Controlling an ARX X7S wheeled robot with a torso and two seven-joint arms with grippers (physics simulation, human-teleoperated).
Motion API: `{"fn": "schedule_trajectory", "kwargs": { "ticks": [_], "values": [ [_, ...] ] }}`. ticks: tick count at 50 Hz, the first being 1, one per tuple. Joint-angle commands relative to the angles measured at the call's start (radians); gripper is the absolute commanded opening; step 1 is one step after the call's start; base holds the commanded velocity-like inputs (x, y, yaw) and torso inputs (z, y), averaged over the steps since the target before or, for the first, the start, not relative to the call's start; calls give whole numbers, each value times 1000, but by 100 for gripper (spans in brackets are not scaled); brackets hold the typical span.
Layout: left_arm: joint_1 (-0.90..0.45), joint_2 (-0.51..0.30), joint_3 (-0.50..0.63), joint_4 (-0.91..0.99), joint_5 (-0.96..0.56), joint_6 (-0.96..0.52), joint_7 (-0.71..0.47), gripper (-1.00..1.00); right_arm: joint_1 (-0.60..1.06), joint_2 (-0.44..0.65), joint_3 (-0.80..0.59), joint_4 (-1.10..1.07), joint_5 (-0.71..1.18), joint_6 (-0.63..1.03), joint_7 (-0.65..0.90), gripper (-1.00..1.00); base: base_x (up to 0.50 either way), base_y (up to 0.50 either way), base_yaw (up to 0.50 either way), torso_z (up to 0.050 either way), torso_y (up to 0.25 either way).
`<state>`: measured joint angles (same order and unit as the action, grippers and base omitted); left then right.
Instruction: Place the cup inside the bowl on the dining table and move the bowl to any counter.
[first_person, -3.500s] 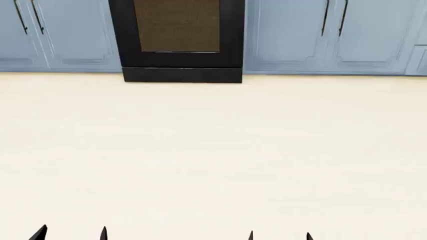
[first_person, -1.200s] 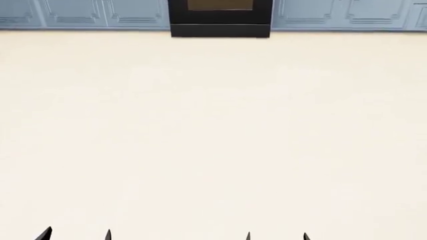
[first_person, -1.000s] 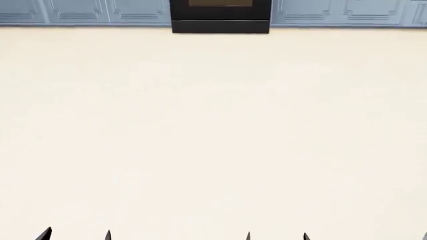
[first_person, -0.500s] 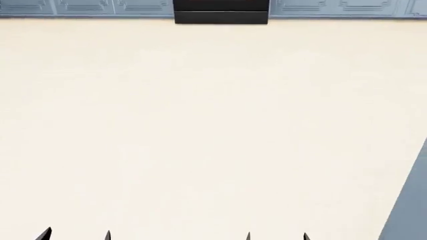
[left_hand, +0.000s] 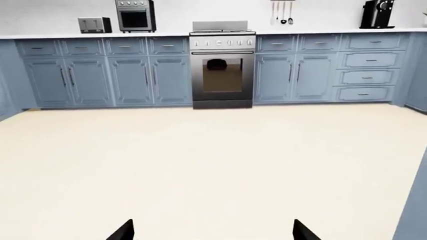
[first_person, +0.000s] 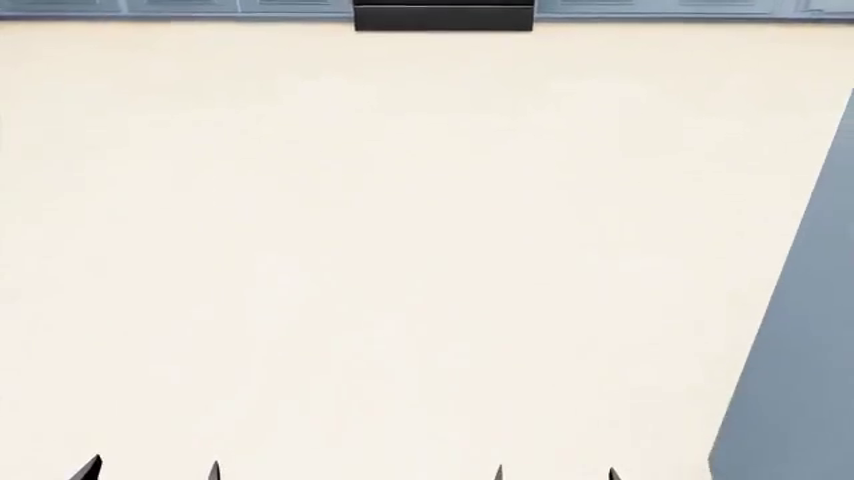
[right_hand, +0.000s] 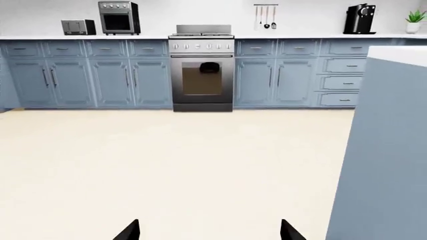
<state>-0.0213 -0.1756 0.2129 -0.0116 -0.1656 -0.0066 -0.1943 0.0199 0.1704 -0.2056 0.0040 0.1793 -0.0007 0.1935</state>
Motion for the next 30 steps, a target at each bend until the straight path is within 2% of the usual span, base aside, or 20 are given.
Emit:
{"fn": "schedule_trajectory", "kwargs": {
  "ticks": [1,30],
  "values": [
    [-2,-5,6,-3,-5,0,-5,100,2,4,-5,4,10,-1,5,100,-500,0,0,0,0],
    [-3,-17,20,2,-19,2,-18,100,6,17,-21,2,21,7,21,100,-500,0,0,0,0]
  ]
}}
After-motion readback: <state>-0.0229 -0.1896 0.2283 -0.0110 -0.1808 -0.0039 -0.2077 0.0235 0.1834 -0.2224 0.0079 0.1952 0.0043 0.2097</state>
